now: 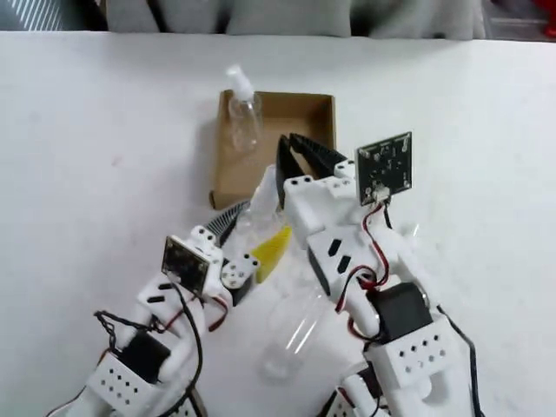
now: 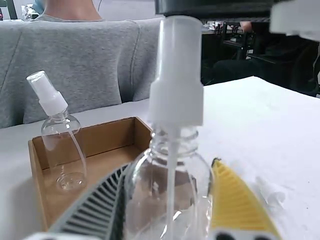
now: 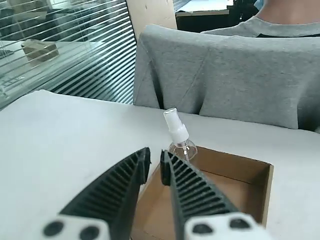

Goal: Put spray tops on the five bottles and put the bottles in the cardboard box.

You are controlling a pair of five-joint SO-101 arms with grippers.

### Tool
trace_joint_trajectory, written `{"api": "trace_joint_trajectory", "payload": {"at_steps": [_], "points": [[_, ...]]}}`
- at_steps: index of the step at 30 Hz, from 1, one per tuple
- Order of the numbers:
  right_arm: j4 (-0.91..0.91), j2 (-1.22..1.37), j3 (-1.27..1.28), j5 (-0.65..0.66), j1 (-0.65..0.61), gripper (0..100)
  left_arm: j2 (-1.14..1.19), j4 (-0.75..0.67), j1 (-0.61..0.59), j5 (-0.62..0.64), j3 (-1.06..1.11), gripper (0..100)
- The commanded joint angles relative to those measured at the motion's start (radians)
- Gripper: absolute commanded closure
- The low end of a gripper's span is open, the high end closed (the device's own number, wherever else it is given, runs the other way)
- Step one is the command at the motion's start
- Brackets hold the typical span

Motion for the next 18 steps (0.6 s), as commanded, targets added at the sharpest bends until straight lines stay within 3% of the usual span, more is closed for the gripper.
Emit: {"api": "trace_joint_trajectory", "payload": {"at_steps": [1,5,10,18], "points": [[0.077,-0.024,-0.060,0.003,-0.068,98.3,-0.015,-0.018,0.004,0.003,-0.005,98],[0.153,-0.081,-0.060,0.003,-0.143,98.3,-0.015,-0.018,0.004,0.003,-0.005,98],[0.153,-0.137,-0.060,0.003,-0.137,98.3,-0.015,-0.018,0.004,0.003,-0.005,98],[0.088,-0.153,-0.060,-0.003,0.097,98.2,-0.015,-0.018,0.004,0.003,-0.005,98]]}}
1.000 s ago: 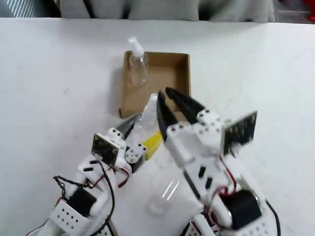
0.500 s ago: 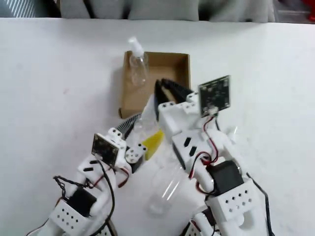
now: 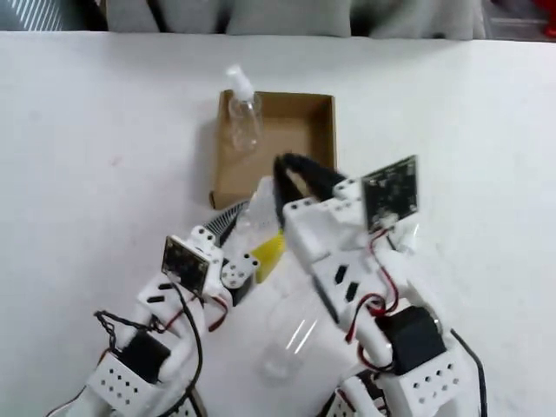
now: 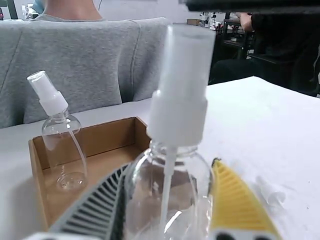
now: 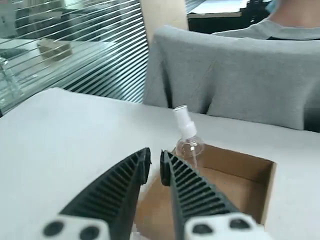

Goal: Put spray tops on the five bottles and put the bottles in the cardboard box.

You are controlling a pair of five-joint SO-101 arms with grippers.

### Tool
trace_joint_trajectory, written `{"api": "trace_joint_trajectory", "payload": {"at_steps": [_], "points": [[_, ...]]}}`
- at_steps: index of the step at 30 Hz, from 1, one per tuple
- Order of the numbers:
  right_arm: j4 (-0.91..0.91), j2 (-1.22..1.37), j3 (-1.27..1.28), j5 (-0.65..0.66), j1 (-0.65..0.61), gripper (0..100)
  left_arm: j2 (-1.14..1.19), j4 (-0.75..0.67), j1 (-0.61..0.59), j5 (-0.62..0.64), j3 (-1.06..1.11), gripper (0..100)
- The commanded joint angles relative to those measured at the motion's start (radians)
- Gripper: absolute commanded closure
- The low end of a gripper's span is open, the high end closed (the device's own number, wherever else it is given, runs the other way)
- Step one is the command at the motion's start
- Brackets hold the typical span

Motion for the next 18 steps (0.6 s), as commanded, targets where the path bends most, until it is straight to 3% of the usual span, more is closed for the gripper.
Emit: {"api": "trace_joint_trajectory", "payload": {"at_steps": [1,10,18], "points": [[-0.045,-0.015,-0.058,-0.003,0.168,98.2,-0.015,-0.018,0.004,0.003,-0.005,98],[0.148,-0.015,0.106,0.002,0.447,98.1,-0.016,-0.069,-0.081,0.009,-0.005,98],[0.160,-0.015,0.345,0.054,0.506,98.1,-0.013,-0.287,-0.193,0.006,-0.008,98]]}}
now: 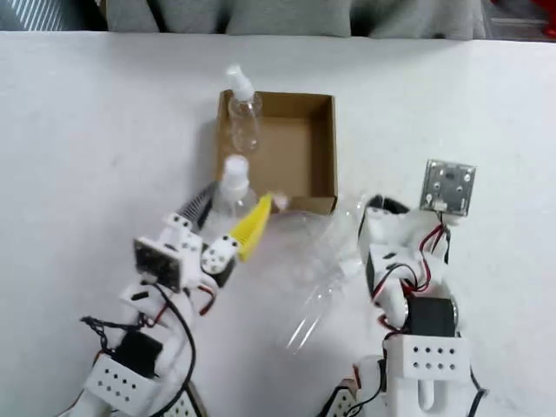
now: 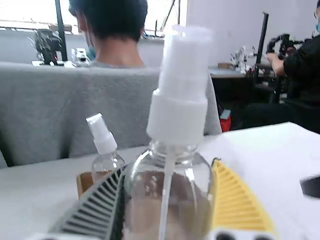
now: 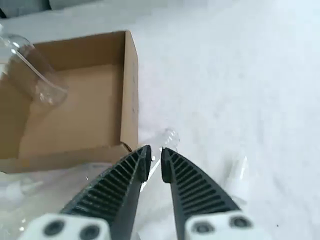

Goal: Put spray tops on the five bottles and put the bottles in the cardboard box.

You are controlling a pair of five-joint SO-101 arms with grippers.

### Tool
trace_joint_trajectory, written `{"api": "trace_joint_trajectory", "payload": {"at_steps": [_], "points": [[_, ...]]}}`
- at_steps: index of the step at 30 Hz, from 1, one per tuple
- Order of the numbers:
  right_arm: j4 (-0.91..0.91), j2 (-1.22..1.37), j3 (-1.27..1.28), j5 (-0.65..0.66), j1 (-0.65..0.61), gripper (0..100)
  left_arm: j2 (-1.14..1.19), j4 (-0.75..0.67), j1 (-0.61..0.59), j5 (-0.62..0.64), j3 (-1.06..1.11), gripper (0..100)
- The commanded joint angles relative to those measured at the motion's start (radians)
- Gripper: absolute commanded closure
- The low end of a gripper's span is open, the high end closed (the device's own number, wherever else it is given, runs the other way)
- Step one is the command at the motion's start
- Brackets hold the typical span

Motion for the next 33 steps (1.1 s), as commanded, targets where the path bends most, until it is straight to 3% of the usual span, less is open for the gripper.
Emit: {"api": "trace_joint_trajectory", "payload": {"at_steps": [1,5,13,24,33], "points": [[0.007,-0.015,0.069,0.098,0.021,98.1,-0.013,-0.144,-0.059,0.006,-0.011,98],[-0.045,-0.015,0.157,0.253,0.021,98.1,-0.012,-0.152,-0.087,0.005,-0.081,98],[-0.134,-0.015,0.258,0.264,0.030,98.1,0.025,-0.153,-0.104,0.003,-0.244,98],[-0.134,-0.015,0.293,0.265,0.114,98.1,0.634,-0.176,-0.105,0.008,-0.608,98],[-0.196,-0.015,0.339,0.267,0.173,98.1,1.017,-0.626,-0.105,0.009,-0.559,98]]}}
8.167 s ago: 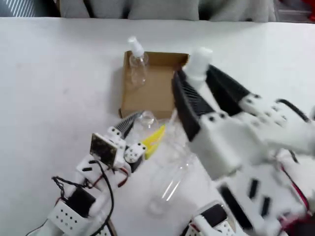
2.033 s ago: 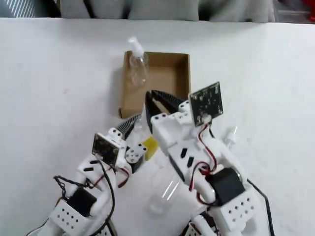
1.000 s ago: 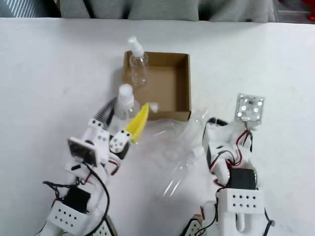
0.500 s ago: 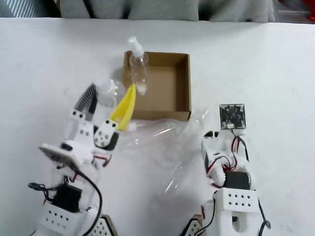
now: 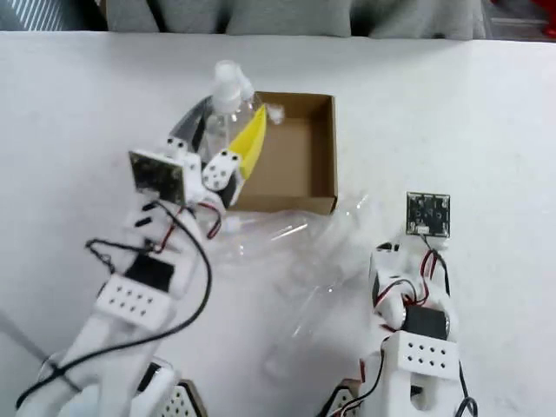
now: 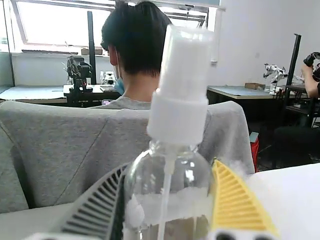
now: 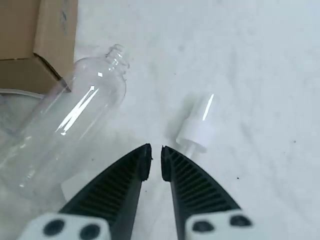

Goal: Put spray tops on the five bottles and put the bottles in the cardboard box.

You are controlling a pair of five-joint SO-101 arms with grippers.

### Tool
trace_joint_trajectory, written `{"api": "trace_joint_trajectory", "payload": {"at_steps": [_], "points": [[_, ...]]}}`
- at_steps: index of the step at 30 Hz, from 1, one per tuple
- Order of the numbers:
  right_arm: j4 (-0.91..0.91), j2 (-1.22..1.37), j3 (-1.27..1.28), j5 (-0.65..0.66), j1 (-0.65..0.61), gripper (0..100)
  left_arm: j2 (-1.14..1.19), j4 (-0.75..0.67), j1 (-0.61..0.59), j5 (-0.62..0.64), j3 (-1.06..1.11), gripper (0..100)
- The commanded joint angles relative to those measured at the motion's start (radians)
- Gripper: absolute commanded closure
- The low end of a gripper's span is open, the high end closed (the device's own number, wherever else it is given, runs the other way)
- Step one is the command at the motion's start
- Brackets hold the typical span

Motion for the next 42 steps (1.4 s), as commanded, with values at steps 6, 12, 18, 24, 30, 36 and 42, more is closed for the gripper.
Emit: {"api": "trace_joint_trajectory", "payload": {"at_steps": [6,12,18,24,30,36,42], "points": [[-0.140,-0.013,0.052,0.012,0.019,98.1,0.372,-0.503,-0.015,0.009,0.011,98],[-0.139,-0.013,0.054,0.012,0.019,98.1,0.622,-0.701,-0.047,0.009,-0.028,98],[-0.139,-0.013,0.054,0.012,0.018,98.1,0.877,-0.844,-0.053,0.003,-0.127,98],[-0.139,-0.013,0.054,0.012,0.016,98.1,1.082,-0.950,-0.054,0.003,-0.241,98],[-0.139,-0.013,0.054,0.012,0.016,98.1,1.201,-0.959,-0.065,0.002,-0.315,98],[-0.139,-0.013,0.054,0.012,0.016,98.1,1.210,-0.953,-0.065,0.008,-0.313,98],[-0.139,-0.013,0.054,0.012,0.016,98.1,1.211,-0.951,-0.074,0.008,-0.290,98]]}}
